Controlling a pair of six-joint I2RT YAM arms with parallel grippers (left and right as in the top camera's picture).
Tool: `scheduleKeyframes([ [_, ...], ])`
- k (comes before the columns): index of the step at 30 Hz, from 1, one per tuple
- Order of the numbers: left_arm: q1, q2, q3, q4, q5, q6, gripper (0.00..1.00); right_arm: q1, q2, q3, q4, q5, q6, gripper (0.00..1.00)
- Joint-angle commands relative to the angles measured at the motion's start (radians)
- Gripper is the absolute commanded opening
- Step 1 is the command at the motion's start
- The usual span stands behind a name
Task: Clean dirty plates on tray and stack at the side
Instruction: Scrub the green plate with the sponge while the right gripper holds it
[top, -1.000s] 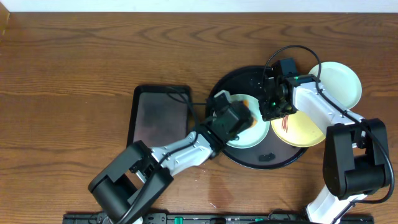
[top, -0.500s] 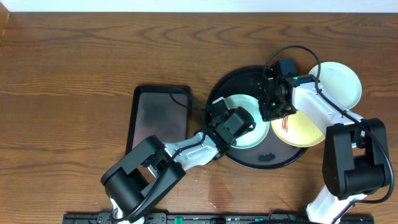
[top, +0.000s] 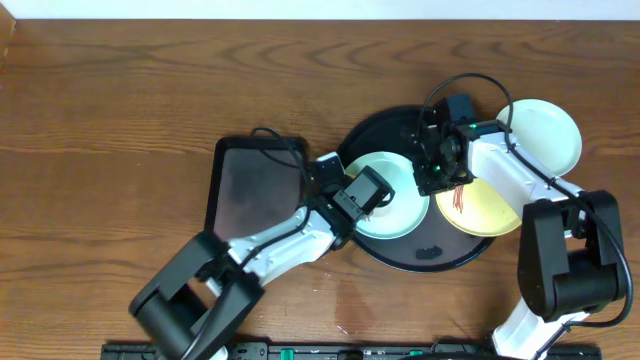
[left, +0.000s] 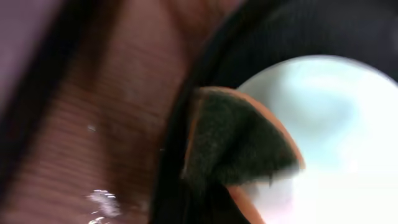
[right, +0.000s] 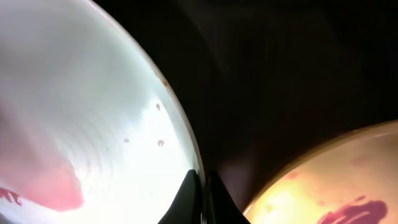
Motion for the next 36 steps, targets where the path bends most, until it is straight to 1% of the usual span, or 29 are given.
scheduleKeyframes([
  [1, 0.012, -0.075, -0.014, -0.005, -0.106, 0.024, 0.08, -0.007, -0.016, -0.005, 0.0, 0.036, 0.014, 0.01],
  [3, 0.01, -0.091, -0.014, 0.039, -0.068, 0.024, 0.08, -0.007, -0.016, -0.005, 0.0, 0.036, 0.014, 0.01],
  [7, 0.01, -0.08, -0.015, 0.164, 0.068, 0.023, 0.08, -0.008, -0.016, -0.005, 0.0, 0.037, 0.021, 0.01],
  [12, 0.003, -0.003, -0.015, 0.332, 0.175, 0.019, 0.07, -0.007, -0.016, -0.005, 0.002, 0.036, 0.029, 0.01],
  [14, -0.006, 0.047, -0.015, 0.377, 0.194, -0.001, 0.08, -0.007, -0.016, -0.005, 0.002, 0.036, 0.029, 0.01],
  [16, -0.015, 0.097, -0.015, 0.388, 0.217, -0.055, 0.07, -0.007, -0.016, -0.005, 0.002, 0.036, 0.029, 0.01],
  [18, -0.023, 0.148, -0.015, 0.388, 0.254, -0.091, 0.08, -0.008, -0.016, -0.005, 0.002, 0.037, 0.029, 0.01],
  [21, -0.023, 0.183, -0.015, 0.355, 0.266, -0.09, 0.08, -0.008, -0.016, -0.005, 0.002, 0.037, 0.029, 0.01],
  [25, -0.023, 0.183, -0.015, 0.254, 0.264, -0.09, 0.08, -0.008, -0.016, -0.005, 0.002, 0.037, 0.028, 0.01],
  [30, -0.022, 0.164, -0.015, 0.2, 0.26, -0.045, 0.08, -0.008, -0.016, -0.005, 0.003, 0.037, 0.028, 0.01],
  [33, -0.022, 0.128, -0.015, 0.129, 0.204, -0.024, 0.08, -0.008, -0.016, -0.005, 0.003, 0.04, 0.028, 0.01],
  [36, -0.022, 0.077, -0.015, 0.028, 0.093, -0.025, 0.08, -0.008, -0.016, -0.005, 0.002, 0.04, 0.028, 0.01],
])
